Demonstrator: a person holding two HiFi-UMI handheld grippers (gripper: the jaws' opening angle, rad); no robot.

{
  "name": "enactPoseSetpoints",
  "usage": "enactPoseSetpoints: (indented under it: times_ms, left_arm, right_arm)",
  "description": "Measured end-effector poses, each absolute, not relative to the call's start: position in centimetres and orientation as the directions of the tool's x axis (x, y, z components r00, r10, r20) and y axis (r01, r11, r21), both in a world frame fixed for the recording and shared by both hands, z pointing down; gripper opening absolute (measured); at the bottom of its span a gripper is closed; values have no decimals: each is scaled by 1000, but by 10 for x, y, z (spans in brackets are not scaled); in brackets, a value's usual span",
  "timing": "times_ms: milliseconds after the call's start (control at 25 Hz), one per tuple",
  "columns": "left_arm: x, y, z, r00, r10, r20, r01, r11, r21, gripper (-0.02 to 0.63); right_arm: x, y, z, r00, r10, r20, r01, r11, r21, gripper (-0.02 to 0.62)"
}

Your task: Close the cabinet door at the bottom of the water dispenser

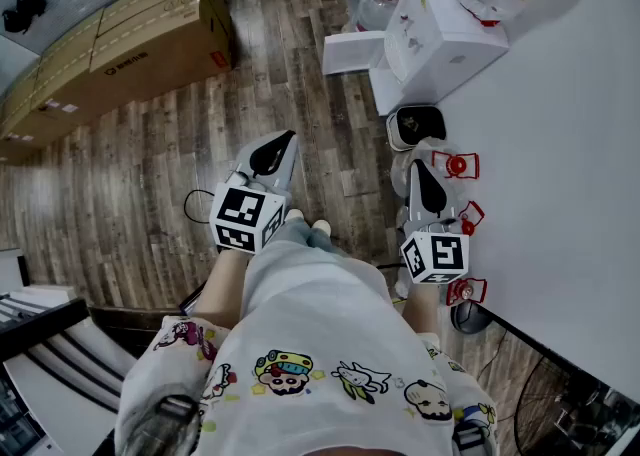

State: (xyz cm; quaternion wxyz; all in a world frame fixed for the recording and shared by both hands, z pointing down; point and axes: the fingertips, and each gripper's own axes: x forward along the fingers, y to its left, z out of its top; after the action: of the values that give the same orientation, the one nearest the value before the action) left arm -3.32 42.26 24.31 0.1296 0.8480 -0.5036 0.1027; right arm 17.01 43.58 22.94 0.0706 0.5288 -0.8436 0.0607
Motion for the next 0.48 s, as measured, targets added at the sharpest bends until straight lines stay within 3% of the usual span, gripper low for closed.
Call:
enactPoseSetpoints:
  times_ms: [480]
  left_arm:
    - [-34,436,242,438,-851,289,-899,-418,132,6]
  right_arm:
    - [172,446,235,-464,-868,176,-886,458,-78,6]
